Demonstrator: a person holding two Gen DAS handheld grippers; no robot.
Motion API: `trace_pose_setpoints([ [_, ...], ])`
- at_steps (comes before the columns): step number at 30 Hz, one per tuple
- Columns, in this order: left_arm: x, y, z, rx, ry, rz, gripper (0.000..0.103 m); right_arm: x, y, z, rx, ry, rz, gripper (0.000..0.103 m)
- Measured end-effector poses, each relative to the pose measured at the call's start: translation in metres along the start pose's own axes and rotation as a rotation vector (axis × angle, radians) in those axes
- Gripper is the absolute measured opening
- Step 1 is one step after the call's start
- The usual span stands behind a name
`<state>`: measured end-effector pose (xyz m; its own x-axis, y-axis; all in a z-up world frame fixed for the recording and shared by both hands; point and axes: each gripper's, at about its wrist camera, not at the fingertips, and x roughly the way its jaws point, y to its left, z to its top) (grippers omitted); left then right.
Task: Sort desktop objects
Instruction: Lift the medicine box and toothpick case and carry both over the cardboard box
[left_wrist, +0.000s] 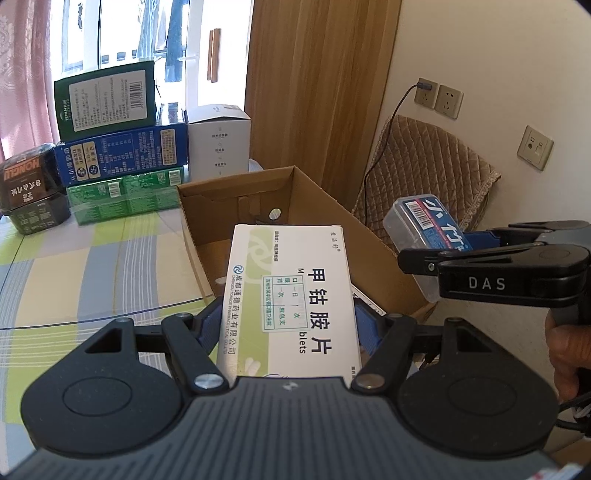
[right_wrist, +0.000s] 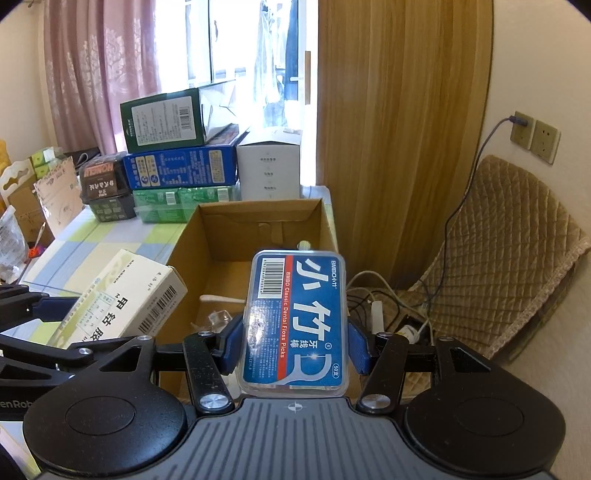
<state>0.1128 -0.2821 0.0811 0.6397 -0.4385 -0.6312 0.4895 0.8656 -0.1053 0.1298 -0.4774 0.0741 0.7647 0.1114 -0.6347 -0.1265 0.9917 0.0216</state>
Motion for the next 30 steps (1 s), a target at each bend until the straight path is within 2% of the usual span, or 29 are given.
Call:
trace_pose_setpoints([
  [30,0.064,0.013,0.009,-0.016,0.053,-0.009,0.067,0.057,-0.013,0.015,0.003,0.043,0.013,0.054],
])
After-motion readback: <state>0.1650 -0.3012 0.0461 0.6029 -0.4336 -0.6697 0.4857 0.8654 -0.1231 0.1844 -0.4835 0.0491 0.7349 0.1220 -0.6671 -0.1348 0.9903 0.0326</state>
